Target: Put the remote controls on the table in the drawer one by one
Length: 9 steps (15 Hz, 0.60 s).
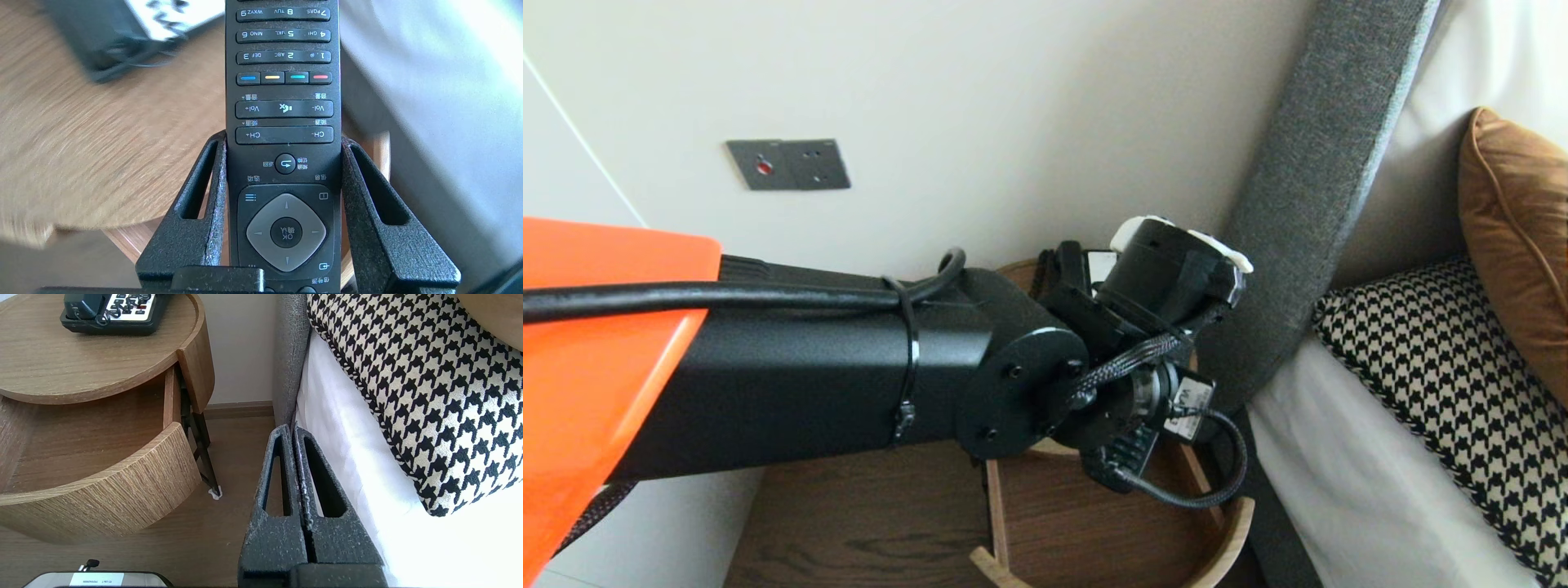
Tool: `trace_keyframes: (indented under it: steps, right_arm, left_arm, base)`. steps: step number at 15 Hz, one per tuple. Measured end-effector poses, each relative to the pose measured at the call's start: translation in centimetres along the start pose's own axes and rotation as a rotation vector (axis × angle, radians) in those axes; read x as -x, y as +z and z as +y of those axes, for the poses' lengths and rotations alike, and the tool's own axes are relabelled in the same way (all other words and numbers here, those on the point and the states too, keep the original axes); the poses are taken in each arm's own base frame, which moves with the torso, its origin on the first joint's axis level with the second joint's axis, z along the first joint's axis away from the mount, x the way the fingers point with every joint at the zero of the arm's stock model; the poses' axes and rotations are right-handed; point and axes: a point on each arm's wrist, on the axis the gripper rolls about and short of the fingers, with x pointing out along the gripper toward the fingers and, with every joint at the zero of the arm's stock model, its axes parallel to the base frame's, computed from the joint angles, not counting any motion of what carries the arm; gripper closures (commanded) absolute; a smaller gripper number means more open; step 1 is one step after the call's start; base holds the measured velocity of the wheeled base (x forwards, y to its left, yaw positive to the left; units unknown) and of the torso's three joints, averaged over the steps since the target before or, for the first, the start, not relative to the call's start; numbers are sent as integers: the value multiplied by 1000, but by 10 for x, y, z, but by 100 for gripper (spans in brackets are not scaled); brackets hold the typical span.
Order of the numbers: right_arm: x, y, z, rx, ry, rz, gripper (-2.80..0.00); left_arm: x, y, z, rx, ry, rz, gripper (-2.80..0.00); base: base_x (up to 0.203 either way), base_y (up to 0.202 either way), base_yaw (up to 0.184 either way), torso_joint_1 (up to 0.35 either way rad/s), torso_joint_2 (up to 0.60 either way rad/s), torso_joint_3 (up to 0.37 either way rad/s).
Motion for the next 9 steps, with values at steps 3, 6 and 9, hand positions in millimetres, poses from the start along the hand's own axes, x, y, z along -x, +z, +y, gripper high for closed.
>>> trace_keyframes:
  steps: [3,6,9]
  right_arm:
    - [0,0,0,0,0,0,0]
    - [0,0,0,0,0,0,0]
    - [0,0,0,0,0,0,0]
  left_arm:
    - [-5,-21,-10,-183,-106,58,0]
    - [-11,-41,-17,-292,-157,92,0]
    - [-17,-56,-19,-372,-198,100,0]
  base:
    - [0,0,0,0,0,0]
    - [0,0,0,0,0,0]
    - [0,0,0,0,0,0]
